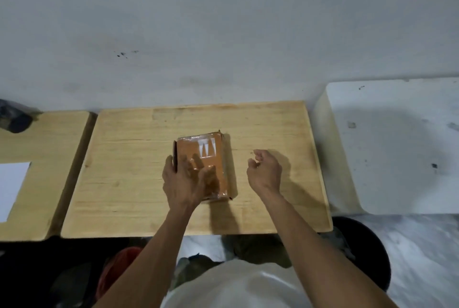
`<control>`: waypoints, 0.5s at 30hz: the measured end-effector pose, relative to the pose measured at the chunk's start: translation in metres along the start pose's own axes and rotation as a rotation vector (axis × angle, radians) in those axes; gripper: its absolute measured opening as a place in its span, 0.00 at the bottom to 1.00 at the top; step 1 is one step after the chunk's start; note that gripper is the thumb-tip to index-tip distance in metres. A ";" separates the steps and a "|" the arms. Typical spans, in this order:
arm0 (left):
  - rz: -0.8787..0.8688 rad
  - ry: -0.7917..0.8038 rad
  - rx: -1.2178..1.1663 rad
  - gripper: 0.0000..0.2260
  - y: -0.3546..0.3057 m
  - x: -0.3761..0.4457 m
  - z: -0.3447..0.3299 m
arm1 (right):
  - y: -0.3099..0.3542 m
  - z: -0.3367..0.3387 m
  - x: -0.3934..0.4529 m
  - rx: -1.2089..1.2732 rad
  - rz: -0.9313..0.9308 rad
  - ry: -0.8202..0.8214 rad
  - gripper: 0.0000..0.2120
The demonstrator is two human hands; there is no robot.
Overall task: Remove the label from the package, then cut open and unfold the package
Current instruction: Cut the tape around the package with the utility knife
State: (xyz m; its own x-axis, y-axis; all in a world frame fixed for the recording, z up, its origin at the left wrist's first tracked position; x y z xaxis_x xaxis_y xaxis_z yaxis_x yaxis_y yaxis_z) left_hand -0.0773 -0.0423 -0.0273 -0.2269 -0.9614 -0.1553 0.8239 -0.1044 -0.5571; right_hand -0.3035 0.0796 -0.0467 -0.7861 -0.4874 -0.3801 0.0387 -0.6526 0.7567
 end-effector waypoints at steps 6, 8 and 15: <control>0.143 0.110 0.076 0.48 0.015 0.013 -0.035 | -0.049 0.000 0.025 -0.266 -0.146 -0.019 0.16; 0.151 0.133 0.080 0.48 0.015 0.014 -0.044 | -0.058 -0.002 0.029 -0.288 -0.170 -0.016 0.17; 0.138 0.136 0.202 0.48 0.017 0.013 -0.063 | -0.064 -0.008 0.033 -0.288 -0.190 -0.055 0.18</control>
State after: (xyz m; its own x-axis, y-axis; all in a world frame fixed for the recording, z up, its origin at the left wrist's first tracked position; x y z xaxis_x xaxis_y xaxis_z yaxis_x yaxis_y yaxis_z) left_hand -0.0985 -0.0407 -0.0899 -0.1613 -0.9287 -0.3340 0.9357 -0.0363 -0.3509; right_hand -0.3270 0.1004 -0.1118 -0.8276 -0.3147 -0.4648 0.0546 -0.8693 0.4913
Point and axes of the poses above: each hand's wrist, its own x-axis towards the middle knuckle, its own z-axis out of the back of the hand, y = z × x, the point moved 9 cm from there along x, towards the middle knuckle, and after that the axes turned 3 degrees about -z, right-handed, at the moved point
